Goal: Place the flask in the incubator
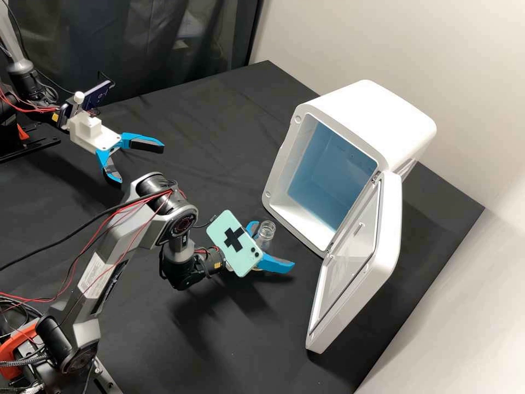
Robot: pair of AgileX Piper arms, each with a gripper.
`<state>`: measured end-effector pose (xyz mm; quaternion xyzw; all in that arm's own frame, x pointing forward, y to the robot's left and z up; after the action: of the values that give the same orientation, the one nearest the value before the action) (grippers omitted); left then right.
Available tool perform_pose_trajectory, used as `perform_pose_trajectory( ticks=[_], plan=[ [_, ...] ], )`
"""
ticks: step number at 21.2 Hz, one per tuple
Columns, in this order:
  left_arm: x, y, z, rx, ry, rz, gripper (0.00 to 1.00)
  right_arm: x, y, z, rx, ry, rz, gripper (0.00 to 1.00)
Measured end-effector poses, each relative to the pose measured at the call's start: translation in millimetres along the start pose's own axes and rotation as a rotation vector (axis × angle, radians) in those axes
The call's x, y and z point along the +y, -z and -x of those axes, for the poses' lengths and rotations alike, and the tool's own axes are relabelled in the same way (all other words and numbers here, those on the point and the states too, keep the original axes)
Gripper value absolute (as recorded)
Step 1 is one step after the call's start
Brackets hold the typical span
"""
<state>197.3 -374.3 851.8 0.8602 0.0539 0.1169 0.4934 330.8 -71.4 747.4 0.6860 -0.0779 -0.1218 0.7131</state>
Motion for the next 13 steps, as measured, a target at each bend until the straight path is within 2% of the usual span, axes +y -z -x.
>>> perform_pose_trajectory(
  ticks=[4, 9, 10, 13],
  plan=[
    [1.3, -0.8, 0.4, -0.003, -0.006, -0.002, 1.00, 9.2, -13.6, -8.5, -0.037, -0.039, -0.007, 1.00],
    [1.5, -1.3, 0.5, -0.006, -0.008, -0.002, 1.00, 16.9, -21.6, -13.0, -0.060, -0.067, -0.017, 1.00],
    [1.5, -1.3, 0.5, -0.006, -0.008, -0.002, 1.00, 17.1, -21.8, -13.0, -0.060, -0.067, -0.018, 0.00],
    [1.5, -1.3, 0.5, -0.006, -0.008, -0.002, 1.00, 17.7, -22.4, -13.1, -0.058, -0.066, -0.023, 0.00]
  ],
)
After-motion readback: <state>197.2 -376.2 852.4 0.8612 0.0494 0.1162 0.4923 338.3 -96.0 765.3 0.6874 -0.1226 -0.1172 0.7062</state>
